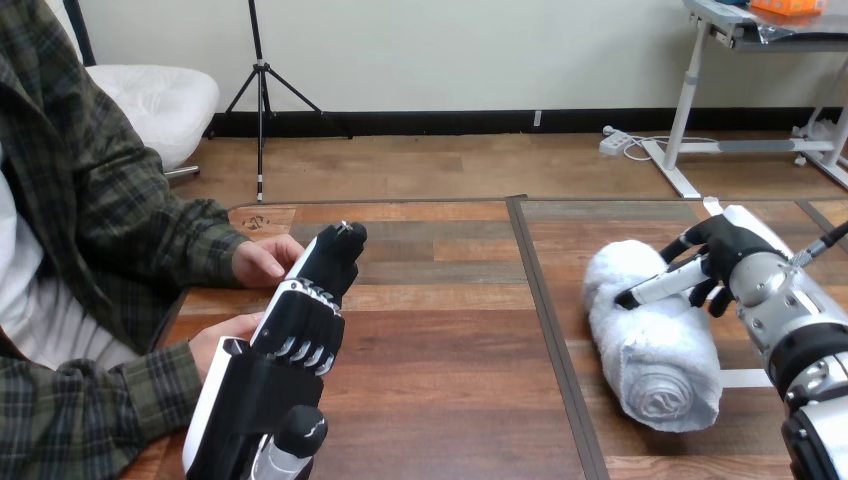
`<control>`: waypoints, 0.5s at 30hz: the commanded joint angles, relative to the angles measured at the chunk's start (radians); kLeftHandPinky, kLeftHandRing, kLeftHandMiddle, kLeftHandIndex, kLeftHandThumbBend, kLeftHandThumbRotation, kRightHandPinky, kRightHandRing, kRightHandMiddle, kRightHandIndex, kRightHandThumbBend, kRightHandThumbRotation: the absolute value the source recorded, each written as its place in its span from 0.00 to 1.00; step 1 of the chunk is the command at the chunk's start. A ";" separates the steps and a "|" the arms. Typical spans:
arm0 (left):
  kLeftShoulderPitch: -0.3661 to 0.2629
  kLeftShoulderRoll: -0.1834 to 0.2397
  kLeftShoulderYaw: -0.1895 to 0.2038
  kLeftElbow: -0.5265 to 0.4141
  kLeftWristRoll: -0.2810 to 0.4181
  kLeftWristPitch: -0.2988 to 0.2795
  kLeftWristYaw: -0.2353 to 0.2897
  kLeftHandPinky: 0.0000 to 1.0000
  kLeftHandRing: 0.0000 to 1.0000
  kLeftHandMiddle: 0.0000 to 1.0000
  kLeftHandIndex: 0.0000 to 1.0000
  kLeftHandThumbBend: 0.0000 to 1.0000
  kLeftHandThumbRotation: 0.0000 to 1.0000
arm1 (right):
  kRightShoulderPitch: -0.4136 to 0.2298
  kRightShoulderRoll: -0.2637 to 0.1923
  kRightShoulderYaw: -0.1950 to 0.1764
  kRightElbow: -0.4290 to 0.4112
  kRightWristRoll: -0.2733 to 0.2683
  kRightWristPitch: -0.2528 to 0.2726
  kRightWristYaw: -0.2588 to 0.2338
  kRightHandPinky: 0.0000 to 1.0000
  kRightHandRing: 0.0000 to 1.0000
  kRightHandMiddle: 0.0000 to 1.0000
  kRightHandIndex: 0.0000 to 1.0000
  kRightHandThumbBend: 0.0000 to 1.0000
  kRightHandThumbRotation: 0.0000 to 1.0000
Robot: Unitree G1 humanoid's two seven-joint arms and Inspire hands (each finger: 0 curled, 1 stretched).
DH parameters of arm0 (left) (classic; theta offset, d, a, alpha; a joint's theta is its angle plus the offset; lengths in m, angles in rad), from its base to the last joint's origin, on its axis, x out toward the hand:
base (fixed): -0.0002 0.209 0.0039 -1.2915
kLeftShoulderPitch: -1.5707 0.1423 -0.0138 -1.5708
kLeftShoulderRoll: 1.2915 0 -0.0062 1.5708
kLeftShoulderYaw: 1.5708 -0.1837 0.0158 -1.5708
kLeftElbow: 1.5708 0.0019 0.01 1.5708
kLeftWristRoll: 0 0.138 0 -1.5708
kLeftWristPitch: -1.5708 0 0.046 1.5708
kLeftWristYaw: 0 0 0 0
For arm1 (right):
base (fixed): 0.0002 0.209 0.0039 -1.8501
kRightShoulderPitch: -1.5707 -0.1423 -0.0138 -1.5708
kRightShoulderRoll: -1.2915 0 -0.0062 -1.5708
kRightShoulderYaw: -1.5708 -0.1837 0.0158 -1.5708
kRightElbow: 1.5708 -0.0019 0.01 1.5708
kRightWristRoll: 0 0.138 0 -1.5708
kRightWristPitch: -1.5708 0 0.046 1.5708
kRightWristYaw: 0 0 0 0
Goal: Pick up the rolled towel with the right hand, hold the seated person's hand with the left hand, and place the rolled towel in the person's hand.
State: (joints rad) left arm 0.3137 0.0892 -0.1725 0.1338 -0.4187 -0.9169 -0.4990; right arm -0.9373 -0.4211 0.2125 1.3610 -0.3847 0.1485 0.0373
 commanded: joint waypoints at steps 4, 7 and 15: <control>-0.025 -0.028 0.004 -0.054 0.005 -0.007 0.006 1.00 0.97 0.94 0.92 1.00 0.77 | 0.026 0.013 -0.032 -0.024 0.032 -0.064 0.023 0.15 0.21 0.31 0.54 0.86 0.00; -0.023 -0.032 0.007 -0.057 0.016 -0.006 0.014 1.00 0.98 0.94 0.91 1.00 0.77 | 0.030 0.011 -0.045 -0.026 0.044 -0.079 0.032 0.14 0.20 0.29 0.49 0.85 0.00; -0.026 -0.030 0.006 -0.053 0.015 -0.010 0.019 1.00 0.97 0.94 0.92 1.00 0.78 | 0.038 0.013 -0.073 -0.033 0.072 -0.115 0.045 0.17 0.23 0.32 0.43 0.85 0.00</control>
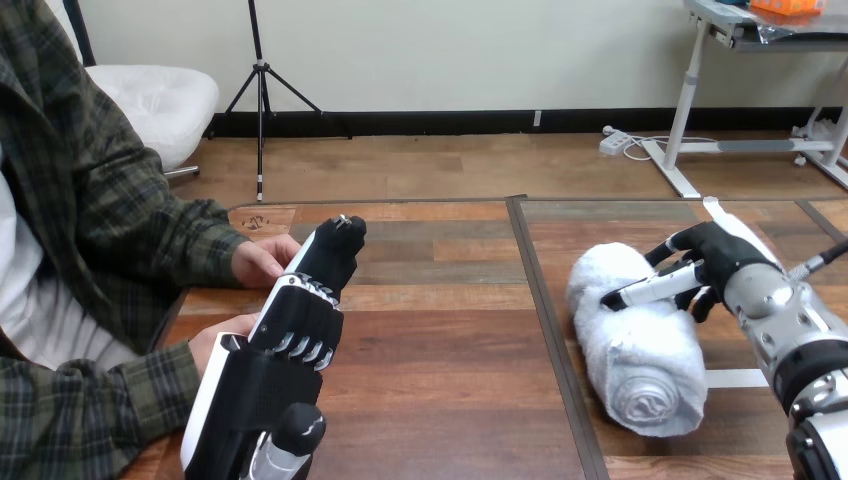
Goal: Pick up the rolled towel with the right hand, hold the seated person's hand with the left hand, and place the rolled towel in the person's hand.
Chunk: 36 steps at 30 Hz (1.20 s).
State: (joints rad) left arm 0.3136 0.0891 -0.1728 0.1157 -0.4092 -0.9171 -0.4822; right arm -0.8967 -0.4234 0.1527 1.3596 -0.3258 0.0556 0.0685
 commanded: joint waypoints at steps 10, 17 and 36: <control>-0.036 -0.028 0.008 -0.020 0.000 -0.023 -0.006 1.00 0.97 0.94 0.92 1.00 0.78 | 0.008 0.018 -0.044 -0.044 0.049 -0.072 0.031 0.20 0.25 0.33 0.38 0.86 0.00; -0.039 -0.027 0.012 -0.014 0.004 -0.025 -0.008 1.00 0.97 0.94 0.92 1.00 0.78 | 0.011 0.022 -0.055 -0.051 0.063 -0.088 0.028 0.21 0.26 0.33 0.38 0.88 0.00; -0.048 -0.019 0.015 0.002 -0.013 -0.022 -0.035 1.00 0.98 0.95 0.92 1.00 0.79 | 0.011 0.028 -0.123 -0.081 0.151 -0.133 0.080 0.22 0.26 0.33 0.37 0.86 0.00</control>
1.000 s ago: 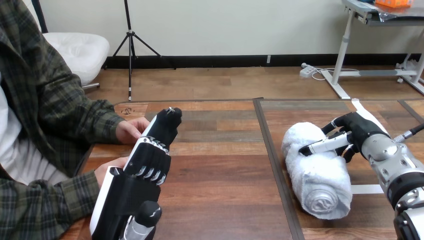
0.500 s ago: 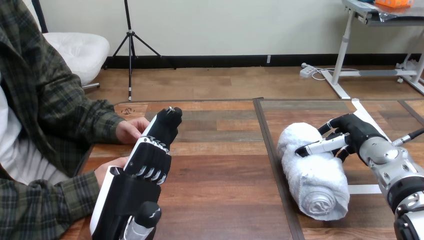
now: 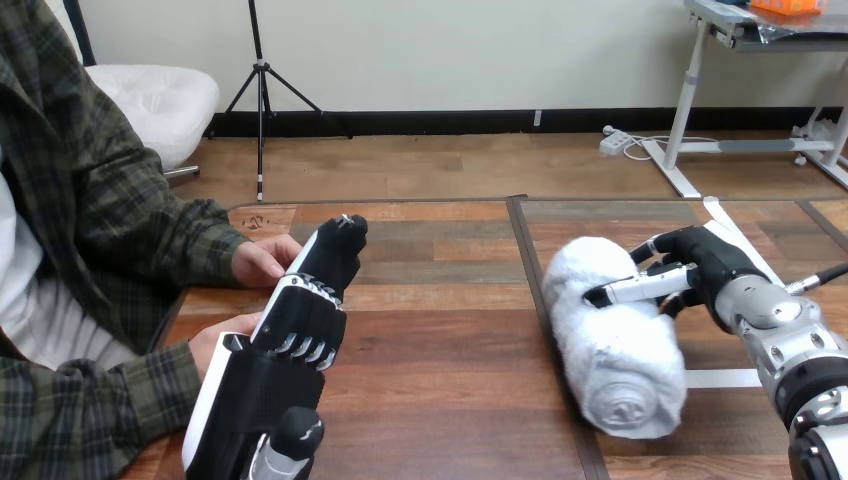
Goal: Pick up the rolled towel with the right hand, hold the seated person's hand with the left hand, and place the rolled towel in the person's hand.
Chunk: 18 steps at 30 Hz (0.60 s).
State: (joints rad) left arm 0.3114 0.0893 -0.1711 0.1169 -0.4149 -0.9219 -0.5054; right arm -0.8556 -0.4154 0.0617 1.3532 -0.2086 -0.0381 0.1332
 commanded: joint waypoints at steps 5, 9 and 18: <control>-0.042 -0.018 0.019 -0.002 -0.002 -0.007 -0.008 1.00 0.98 0.95 0.92 1.00 0.78 | -0.035 0.028 -0.095 -0.084 0.108 -0.018 0.049 0.21 0.25 0.33 0.37 0.85 0.00; -0.043 -0.019 0.021 0.001 -0.004 -0.009 -0.011 1.00 0.97 0.95 0.92 1.00 0.78 | -0.035 0.029 -0.117 -0.091 0.139 -0.012 0.072 0.19 0.24 0.33 0.37 0.82 0.00; -0.040 -0.013 0.029 0.003 0.003 -0.006 -0.010 1.00 0.97 0.94 0.91 1.00 0.78 | -0.018 0.034 -0.182 -0.128 0.230 -0.027 0.142 0.13 0.19 0.29 0.35 0.77 0.00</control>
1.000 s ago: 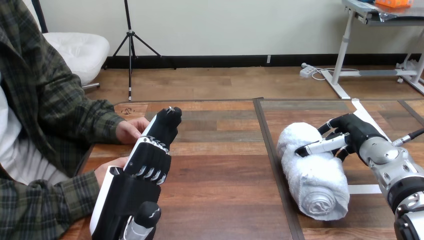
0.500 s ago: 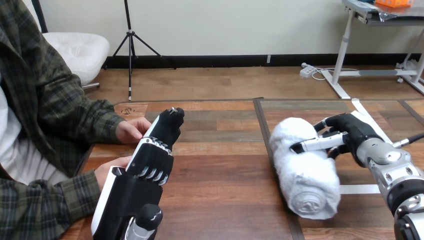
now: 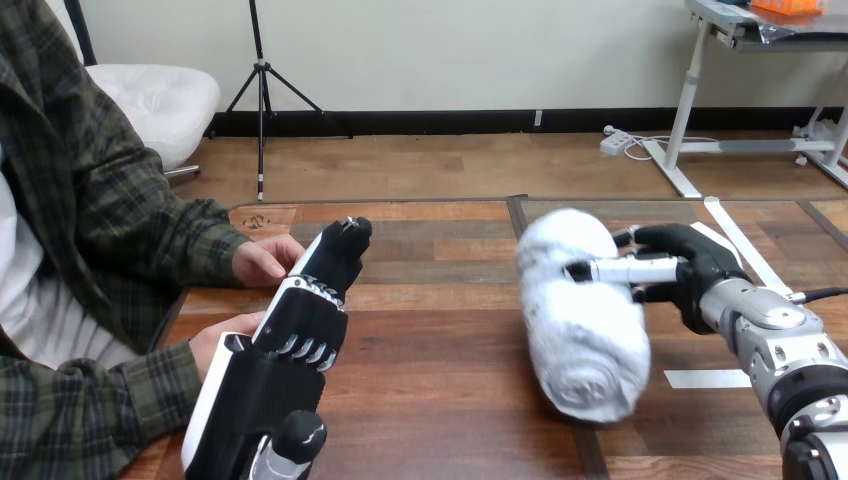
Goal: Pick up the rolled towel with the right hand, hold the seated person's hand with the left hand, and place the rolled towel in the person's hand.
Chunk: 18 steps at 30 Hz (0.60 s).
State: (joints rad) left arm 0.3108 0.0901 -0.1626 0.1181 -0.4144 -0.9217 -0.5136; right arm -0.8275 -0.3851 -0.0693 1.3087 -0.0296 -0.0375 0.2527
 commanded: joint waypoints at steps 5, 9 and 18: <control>-0.038 -0.008 0.024 -0.001 0.002 0.005 -0.003 1.00 0.97 0.94 0.91 1.00 0.79 | -0.035 0.008 -0.072 -0.107 0.082 -0.027 0.044 0.12 0.17 0.26 0.35 0.76 0.00; -0.036 -0.004 0.027 -0.004 0.001 0.014 -0.005 1.00 0.97 0.95 0.91 1.00 0.79 | -0.027 0.015 -0.095 -0.128 0.118 -0.024 0.069 0.11 0.16 0.26 0.35 0.73 0.00; -0.033 -0.003 0.034 -0.010 -0.004 0.033 -0.014 1.00 0.97 0.94 0.91 1.00 0.78 | -0.004 0.030 -0.123 -0.185 0.171 0.001 0.091 0.09 0.14 0.24 0.35 0.65 0.00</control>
State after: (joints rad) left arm 0.3117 0.0936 -0.1399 0.1181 -0.4161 -0.8933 -0.5208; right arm -0.8041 -0.3697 -0.1554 1.2141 0.1019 -0.0363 0.3365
